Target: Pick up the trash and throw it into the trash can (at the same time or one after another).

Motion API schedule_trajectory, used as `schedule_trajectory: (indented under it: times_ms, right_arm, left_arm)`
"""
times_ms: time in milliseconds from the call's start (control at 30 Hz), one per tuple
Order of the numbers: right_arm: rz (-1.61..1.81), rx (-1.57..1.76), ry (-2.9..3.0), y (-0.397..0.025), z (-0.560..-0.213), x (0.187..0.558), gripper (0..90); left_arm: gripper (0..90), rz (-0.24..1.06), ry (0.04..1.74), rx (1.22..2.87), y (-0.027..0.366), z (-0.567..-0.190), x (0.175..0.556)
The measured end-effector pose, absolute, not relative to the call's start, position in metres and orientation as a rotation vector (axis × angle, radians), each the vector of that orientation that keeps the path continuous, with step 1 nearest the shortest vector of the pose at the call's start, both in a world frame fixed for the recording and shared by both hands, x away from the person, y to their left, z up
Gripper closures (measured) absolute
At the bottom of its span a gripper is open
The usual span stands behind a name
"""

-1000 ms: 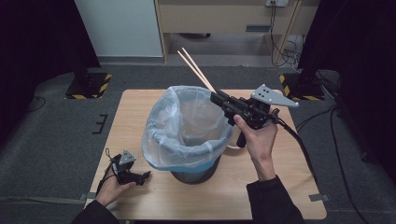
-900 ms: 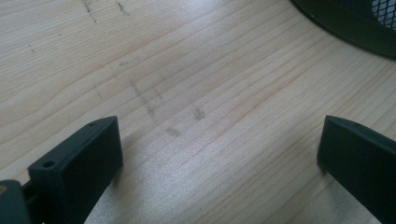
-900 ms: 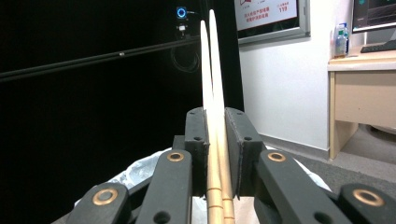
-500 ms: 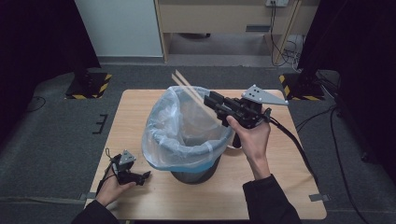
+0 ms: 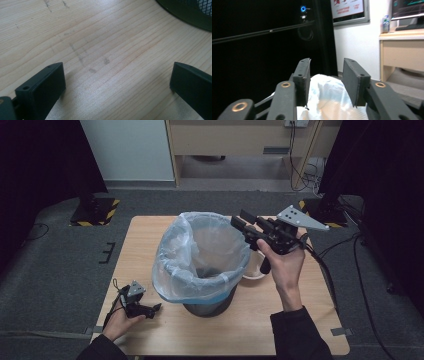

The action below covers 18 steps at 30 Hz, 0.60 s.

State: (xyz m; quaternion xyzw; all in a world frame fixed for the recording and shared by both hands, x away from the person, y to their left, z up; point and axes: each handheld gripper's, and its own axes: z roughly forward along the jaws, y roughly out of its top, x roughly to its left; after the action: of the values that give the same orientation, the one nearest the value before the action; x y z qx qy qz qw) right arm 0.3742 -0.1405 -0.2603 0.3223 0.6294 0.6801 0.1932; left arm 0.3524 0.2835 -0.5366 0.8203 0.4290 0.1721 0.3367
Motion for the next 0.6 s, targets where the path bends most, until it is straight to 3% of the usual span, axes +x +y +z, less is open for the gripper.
schedule_trajectory:
  times_ms: [400,600]
  right_arm:
    - [1.783,0.917,1.698,-0.180,-0.244,0.365,50.3]
    - [1.795,0.990,1.642,-0.203,-0.255,0.369,48.3]
  left_arm:
    - [0.0,0.448,1.116,2.144,0.284,-0.536,0.352]
    - [0.0,0.447,1.116,2.143,0.284,-0.536,0.352]
